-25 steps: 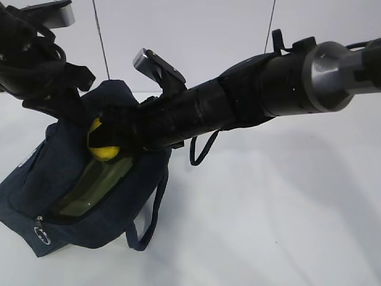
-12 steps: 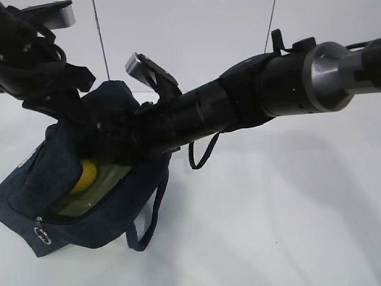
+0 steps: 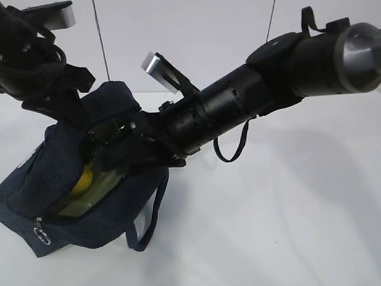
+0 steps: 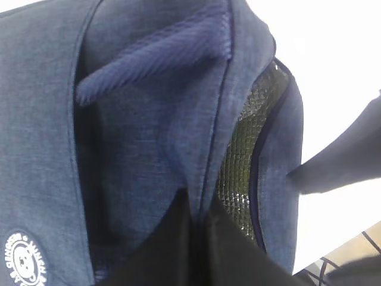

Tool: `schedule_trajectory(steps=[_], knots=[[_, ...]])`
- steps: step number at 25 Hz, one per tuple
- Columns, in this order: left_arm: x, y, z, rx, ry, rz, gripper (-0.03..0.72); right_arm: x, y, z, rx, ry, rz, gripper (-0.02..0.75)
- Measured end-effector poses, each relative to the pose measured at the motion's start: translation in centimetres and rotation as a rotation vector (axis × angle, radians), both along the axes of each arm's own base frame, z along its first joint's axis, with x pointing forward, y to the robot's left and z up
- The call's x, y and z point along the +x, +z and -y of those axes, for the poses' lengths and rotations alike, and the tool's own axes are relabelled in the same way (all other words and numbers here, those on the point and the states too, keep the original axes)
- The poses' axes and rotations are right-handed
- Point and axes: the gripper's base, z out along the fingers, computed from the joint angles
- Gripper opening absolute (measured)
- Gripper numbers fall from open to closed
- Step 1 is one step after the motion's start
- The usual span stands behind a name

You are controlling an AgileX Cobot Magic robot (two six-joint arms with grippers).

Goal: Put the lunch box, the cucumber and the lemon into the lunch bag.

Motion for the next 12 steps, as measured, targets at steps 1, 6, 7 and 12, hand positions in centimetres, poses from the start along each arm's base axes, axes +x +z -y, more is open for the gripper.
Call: schedule_trajectory(steps=[1, 6, 7, 12], knots=[[0.0, 0.0, 0.0, 0.000, 0.000, 0.000, -0.007, 0.1, 0.1, 0.4, -0.002, 0.001, -0.009, 0.546], [0.0, 0.0, 0.0, 0.000, 0.000, -0.001, -0.007, 0.5, 0.5, 2.6, -0.030, 0.017, -0.052, 0.546], [0.0, 0.0, 0.0, 0.000, 0.000, -0.001, -0.007, 0.5, 0.6, 2.8, -0.050, 0.020, -0.051, 0.546], [0.0, 0.0, 0.0, 0.000, 0.000, -0.001, -0.007, 0.4, 1.1, 3.8, -0.217, 0.075, -0.016, 0.546]])
